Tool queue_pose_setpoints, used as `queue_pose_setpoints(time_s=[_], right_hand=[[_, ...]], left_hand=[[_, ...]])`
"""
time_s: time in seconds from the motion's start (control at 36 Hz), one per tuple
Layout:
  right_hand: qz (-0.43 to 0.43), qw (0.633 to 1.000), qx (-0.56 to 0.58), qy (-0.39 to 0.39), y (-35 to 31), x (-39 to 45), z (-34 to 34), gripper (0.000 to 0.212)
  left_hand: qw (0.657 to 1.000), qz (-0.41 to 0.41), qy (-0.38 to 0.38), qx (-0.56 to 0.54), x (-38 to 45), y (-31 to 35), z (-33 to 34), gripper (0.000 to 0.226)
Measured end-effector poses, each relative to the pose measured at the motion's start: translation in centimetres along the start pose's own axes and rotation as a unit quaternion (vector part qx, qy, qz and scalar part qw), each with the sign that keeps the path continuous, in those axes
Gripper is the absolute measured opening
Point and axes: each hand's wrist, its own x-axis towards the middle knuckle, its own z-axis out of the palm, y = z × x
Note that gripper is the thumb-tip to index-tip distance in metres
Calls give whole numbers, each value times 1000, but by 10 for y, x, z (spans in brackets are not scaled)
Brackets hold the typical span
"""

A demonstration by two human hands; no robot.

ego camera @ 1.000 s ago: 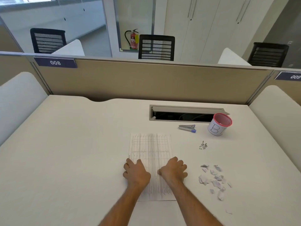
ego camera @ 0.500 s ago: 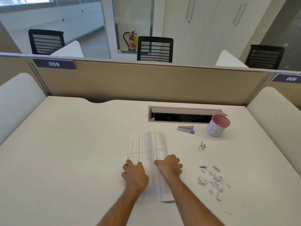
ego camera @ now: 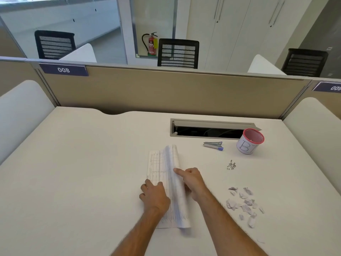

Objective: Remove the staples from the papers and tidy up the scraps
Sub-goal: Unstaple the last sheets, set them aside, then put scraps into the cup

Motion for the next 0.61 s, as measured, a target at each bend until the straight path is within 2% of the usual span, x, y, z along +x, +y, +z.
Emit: queue_pose_setpoints(time_s=[0.08, 0.22, 0.31, 0.39, 0.5, 0.61], right_hand=[[11, 1000, 13, -26, -2, -1, -1, 62], [-1, 997, 51, -49, -2, 1, -4, 53], [-27, 997, 64, -18, -3, 3, -8, 35], [-53, 998, 16, 16, -3, 2, -15, 19], [-95, 991, -65, 63, -1, -2, -22, 17], [-127, 989, -45, 57, 0, -8, -29, 23]], left_hand=[[1000, -3, -4, 5, -1, 1, -2, 34], [1000, -4, -8, 5, -2, 1, -4, 32], [1000, -5, -11, 6, -2, 0, -4, 32], [1000, -7, -15, 10, -3, 1, -6, 34], [999, -16, -33, 5, -1, 1, -8, 47], [996, -44, -8, -73, 6, -1, -17, 74]])
